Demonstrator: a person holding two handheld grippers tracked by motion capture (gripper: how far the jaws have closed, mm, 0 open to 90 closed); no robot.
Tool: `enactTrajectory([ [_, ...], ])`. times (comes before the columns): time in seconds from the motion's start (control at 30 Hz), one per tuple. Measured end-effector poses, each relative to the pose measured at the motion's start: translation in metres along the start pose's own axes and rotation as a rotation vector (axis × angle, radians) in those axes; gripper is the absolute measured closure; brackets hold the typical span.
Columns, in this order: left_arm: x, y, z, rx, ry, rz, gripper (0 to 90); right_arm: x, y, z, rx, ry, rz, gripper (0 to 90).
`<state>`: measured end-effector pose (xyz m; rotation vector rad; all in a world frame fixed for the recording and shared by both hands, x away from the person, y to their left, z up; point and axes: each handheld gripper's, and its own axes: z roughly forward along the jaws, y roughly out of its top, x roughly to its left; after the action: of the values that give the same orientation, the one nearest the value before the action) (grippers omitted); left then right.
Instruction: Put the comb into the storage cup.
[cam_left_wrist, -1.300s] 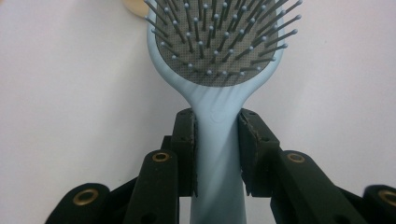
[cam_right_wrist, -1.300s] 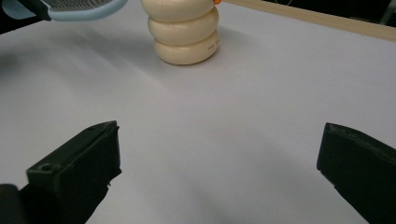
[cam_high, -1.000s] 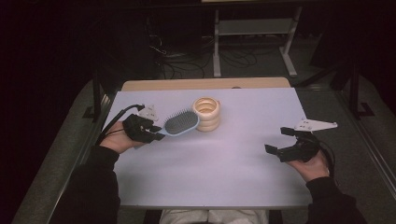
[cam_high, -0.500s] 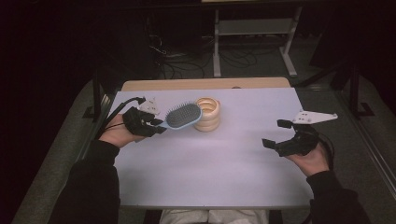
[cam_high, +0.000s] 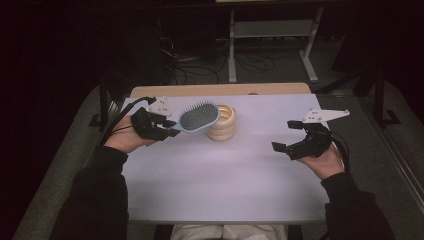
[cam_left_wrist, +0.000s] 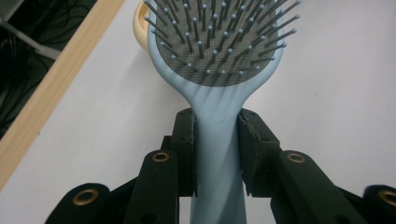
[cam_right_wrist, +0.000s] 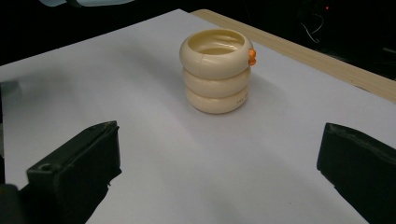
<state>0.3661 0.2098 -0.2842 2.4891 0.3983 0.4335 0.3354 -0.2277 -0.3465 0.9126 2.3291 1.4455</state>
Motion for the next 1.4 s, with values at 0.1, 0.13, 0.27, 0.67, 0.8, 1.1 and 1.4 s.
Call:
enactTrajectory([
  [0.1,-0.001,0.005,-0.002,0.001,0.009,0.015,70.1,0.001,0.004,0.004,0.001,0.005,-0.006,0.0],
  [0.13,-0.002,0.007,-0.003,-0.001,0.013,0.020,70.1,0.001,0.005,0.004,0.003,0.008,-0.008,0.0],
  [0.27,-0.002,0.013,-0.004,-0.013,0.016,0.030,70.1,0.002,0.012,0.007,0.003,0.015,-0.018,0.0],
  [0.67,-0.002,0.029,0.000,-0.024,0.023,0.051,70.2,0.003,0.036,0.016,0.009,0.036,-0.043,0.0],
  [0.8,-0.003,0.032,0.001,-0.037,0.031,0.054,70.1,0.004,0.042,0.020,0.017,0.043,-0.051,0.0],
  [1.1,-0.002,0.038,0.005,-0.048,0.047,0.063,70.1,0.005,0.057,0.029,0.027,0.061,-0.065,0.0],
  [1.4,-0.003,0.044,0.008,-0.122,0.062,0.073,70.1,0.001,0.074,0.035,-0.013,0.104,-0.049,0.0],
])
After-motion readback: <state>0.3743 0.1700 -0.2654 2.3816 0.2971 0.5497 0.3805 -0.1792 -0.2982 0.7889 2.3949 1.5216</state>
